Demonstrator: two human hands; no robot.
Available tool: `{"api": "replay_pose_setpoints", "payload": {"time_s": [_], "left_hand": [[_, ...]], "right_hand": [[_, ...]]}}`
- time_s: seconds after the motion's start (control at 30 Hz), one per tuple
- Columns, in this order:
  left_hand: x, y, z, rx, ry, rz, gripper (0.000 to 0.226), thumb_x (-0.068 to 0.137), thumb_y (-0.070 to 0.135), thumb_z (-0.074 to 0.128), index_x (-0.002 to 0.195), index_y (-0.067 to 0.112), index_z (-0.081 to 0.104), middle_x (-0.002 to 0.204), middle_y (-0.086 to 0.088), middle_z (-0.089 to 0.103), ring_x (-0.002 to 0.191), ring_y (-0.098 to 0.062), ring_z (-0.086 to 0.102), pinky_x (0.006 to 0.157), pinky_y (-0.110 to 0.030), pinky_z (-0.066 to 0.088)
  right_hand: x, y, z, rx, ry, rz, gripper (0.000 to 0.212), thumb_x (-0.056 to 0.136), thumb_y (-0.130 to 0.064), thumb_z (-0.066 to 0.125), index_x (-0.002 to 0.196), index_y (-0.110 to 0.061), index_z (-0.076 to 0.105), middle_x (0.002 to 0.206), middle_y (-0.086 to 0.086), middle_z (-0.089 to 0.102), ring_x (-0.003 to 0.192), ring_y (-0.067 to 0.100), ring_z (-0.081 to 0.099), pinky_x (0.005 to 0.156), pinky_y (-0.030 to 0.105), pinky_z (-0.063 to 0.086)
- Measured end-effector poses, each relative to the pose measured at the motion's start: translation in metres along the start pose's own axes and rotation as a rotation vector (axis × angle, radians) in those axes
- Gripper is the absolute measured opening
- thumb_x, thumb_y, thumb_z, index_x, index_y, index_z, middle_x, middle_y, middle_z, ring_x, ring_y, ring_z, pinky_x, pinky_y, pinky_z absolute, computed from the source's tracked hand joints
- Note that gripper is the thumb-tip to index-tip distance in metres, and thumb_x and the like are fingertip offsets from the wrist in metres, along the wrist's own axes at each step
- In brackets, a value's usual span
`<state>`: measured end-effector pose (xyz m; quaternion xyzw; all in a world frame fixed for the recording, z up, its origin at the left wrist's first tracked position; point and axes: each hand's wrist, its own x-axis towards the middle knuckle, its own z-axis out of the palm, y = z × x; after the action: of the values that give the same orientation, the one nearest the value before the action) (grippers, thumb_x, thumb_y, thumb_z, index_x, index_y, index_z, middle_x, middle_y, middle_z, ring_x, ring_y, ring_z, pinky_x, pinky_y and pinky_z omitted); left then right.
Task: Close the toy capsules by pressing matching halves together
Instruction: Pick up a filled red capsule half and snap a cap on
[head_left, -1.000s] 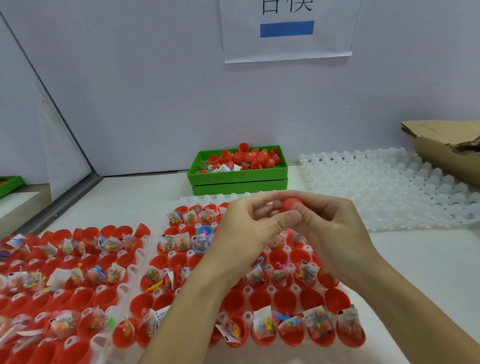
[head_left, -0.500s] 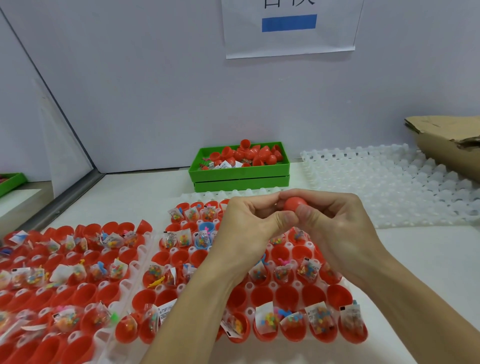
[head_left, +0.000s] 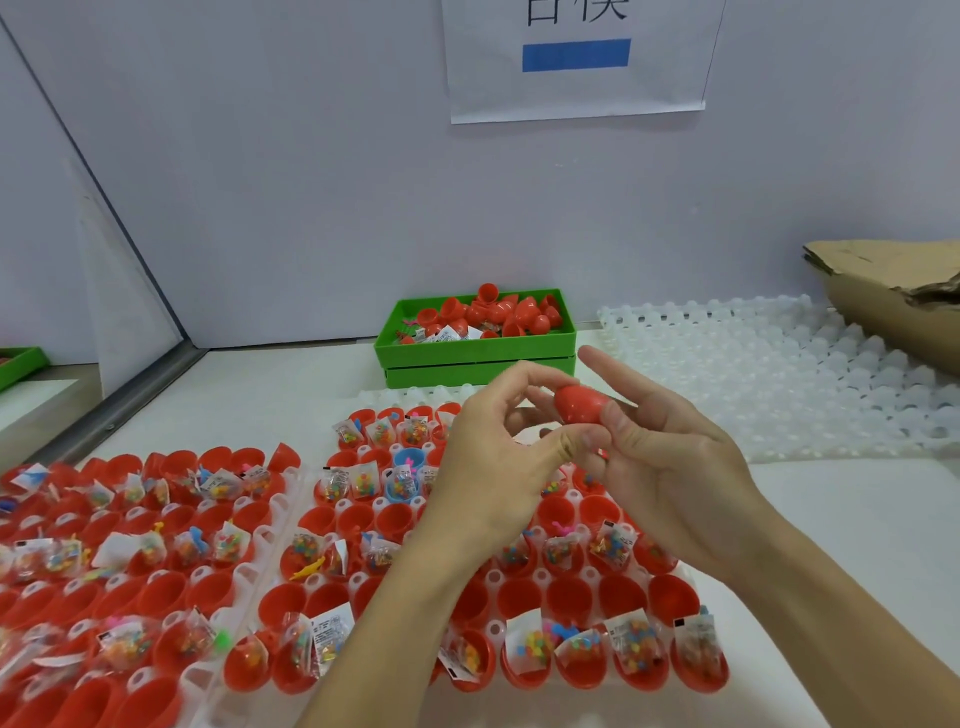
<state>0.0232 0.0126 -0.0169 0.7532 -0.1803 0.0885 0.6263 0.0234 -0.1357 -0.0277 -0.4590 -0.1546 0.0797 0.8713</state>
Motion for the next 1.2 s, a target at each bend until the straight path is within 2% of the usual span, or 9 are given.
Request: {"api": "replay_pose_setpoints", "payload": {"time_s": [0.1,0.2,0.37,0.47,0.57,0.67,0.73,0.9,1.2], "left_hand": [[0.0,0.0,0.0,0.01,0.092,0.025,0.035,0.07,0.025,0.085,0.097,0.036,0.066,0.105,0.029,0.065,0.104,0.009,0.061,0.07,-0.008,0.052],[0.001,-0.003,-0.001,0.212,0.209,0.146,0.04,0.073,0.018,0.086,0.104,0.034,0.068,0.105,0.019,0.068,0.103,0.001,0.064,0.082,-0.015,0.054],[-0.001,-0.007,0.004,0.52,0.113,0.309,0.048,0.076,-0.002,0.077,0.116,0.022,0.07,0.1,0.008,0.062,0.094,-0.003,0.058,0.084,-0.017,0.05],[-0.001,-0.007,0.004,0.54,0.089,0.325,0.057,0.077,-0.003,0.076,0.127,0.022,0.065,0.101,0.009,0.063,0.095,0.001,0.055,0.086,-0.01,0.046],[0.0,-0.005,0.0,0.359,0.086,0.216,0.066,0.077,0.007,0.08,0.136,0.026,0.056,0.105,0.013,0.069,0.101,0.002,0.063,0.09,-0.015,0.051],[0.0,-0.003,-0.003,0.254,0.084,0.158,0.053,0.075,0.017,0.084,0.124,0.024,0.066,0.108,0.013,0.071,0.103,0.001,0.065,0.09,-0.022,0.055],[0.0,-0.003,-0.004,0.269,0.093,0.185,0.039,0.078,0.011,0.081,0.115,0.022,0.073,0.106,0.012,0.071,0.101,-0.001,0.065,0.086,-0.025,0.056],[0.002,-0.006,-0.005,0.279,0.115,0.228,0.038,0.077,-0.002,0.078,0.109,0.02,0.075,0.103,0.01,0.072,0.097,-0.006,0.067,0.086,-0.025,0.057],[0.001,-0.01,0.001,0.421,0.117,0.318,0.04,0.075,0.004,0.082,0.111,0.018,0.073,0.103,0.01,0.069,0.099,-0.004,0.063,0.088,-0.025,0.054]], "right_hand": [[0.002,0.0,-0.002,-0.194,0.106,-0.024,0.061,0.08,-0.015,0.06,0.139,-0.014,0.048,0.125,0.009,0.068,0.111,0.025,0.068,0.087,0.036,0.059],[0.003,0.0,-0.005,-0.456,0.232,-0.06,0.047,0.079,-0.027,0.065,0.123,-0.011,0.063,0.108,0.008,0.074,0.096,0.025,0.073,0.077,0.034,0.06],[0.001,0.002,0.002,-0.368,0.209,0.007,0.043,0.072,-0.043,0.071,0.096,-0.008,0.077,0.096,0.013,0.076,0.088,0.028,0.074,0.072,0.027,0.059],[0.001,0.001,0.002,-0.304,0.217,0.054,0.043,0.072,-0.033,0.07,0.1,-0.001,0.075,0.095,0.015,0.076,0.088,0.027,0.075,0.071,0.025,0.059],[0.001,-0.002,0.0,-0.234,0.183,0.067,0.036,0.076,-0.021,0.067,0.104,0.001,0.073,0.1,0.019,0.075,0.094,0.028,0.074,0.076,0.026,0.059],[0.0,-0.005,0.0,-0.183,0.158,0.05,0.034,0.075,-0.012,0.065,0.105,0.002,0.071,0.104,0.022,0.073,0.099,0.029,0.072,0.081,0.027,0.059],[0.001,-0.006,0.0,-0.186,0.12,0.025,0.034,0.077,-0.008,0.064,0.108,0.003,0.071,0.107,0.022,0.072,0.104,0.03,0.07,0.085,0.028,0.058],[0.001,-0.007,0.0,-0.122,0.082,0.005,0.037,0.082,-0.013,0.061,0.112,0.008,0.067,0.112,0.024,0.07,0.109,0.033,0.068,0.088,0.031,0.057],[0.0,0.003,0.0,-0.284,0.199,-0.139,0.021,0.071,-0.018,0.068,0.088,-0.014,0.081,0.094,0.018,0.076,0.092,0.032,0.073,0.077,0.031,0.06]]}}
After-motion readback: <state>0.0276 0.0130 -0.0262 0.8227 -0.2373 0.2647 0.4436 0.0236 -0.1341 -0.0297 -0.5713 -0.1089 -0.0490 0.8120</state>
